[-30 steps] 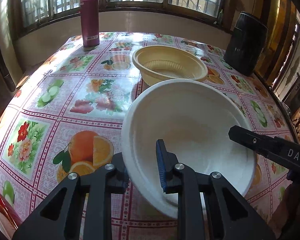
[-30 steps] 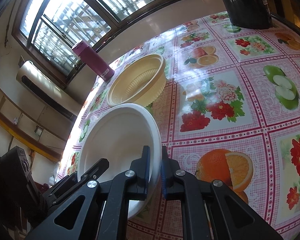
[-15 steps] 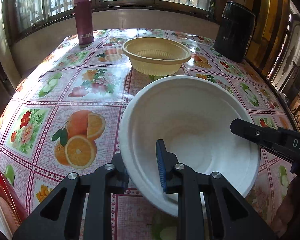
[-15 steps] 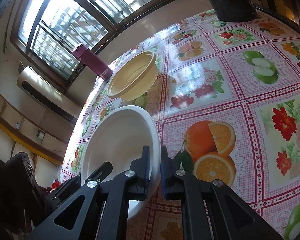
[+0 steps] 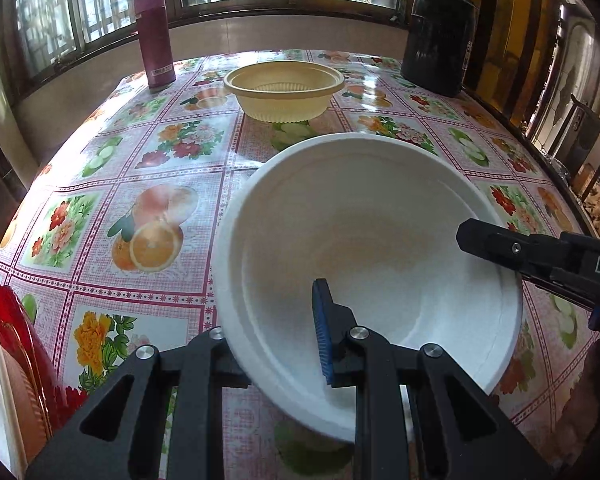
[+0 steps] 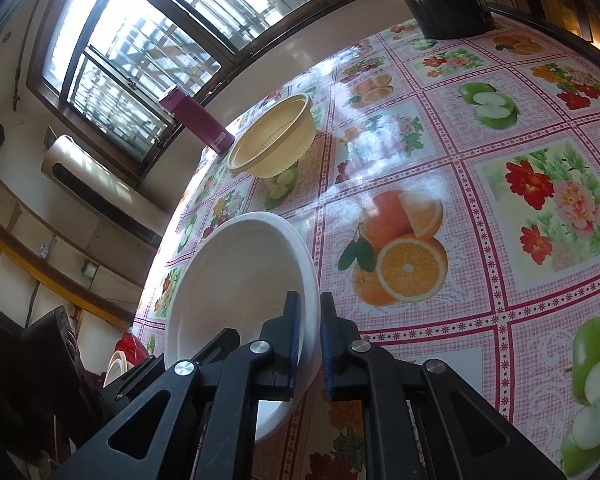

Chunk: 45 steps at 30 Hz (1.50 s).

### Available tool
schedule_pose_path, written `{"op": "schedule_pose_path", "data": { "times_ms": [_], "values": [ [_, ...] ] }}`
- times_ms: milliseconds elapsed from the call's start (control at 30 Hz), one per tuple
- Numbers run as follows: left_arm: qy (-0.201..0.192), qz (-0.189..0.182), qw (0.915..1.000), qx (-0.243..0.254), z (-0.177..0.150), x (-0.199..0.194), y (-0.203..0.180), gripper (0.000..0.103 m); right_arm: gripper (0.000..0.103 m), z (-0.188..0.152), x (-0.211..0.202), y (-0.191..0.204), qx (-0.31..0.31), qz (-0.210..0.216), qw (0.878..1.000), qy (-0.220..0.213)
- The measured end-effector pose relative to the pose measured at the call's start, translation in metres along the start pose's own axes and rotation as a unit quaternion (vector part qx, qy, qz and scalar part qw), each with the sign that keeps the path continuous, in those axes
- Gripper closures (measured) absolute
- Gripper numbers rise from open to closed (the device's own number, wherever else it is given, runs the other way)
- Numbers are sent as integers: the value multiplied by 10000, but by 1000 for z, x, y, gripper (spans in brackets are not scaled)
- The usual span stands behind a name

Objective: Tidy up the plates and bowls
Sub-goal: 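Lift the white bowl off the table with both grippers, then carry the white bowl with both grippers over the red plate stack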

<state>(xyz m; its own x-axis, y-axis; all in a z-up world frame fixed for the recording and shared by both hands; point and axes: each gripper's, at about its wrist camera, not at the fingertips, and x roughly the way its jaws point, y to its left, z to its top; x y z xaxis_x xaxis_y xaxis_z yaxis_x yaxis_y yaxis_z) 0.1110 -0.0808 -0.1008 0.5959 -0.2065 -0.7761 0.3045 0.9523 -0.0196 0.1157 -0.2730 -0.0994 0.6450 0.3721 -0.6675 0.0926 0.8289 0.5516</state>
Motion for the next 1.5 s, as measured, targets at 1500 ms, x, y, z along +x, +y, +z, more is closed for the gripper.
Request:
{"op": "schedule_pose_path", "data": {
  "times_ms": [1500],
  "values": [
    [-817, 151, 9956, 426, -63, -115, 15, 82, 93, -59, -71, 64, -673, 115, 9971, -331]
  ]
}}
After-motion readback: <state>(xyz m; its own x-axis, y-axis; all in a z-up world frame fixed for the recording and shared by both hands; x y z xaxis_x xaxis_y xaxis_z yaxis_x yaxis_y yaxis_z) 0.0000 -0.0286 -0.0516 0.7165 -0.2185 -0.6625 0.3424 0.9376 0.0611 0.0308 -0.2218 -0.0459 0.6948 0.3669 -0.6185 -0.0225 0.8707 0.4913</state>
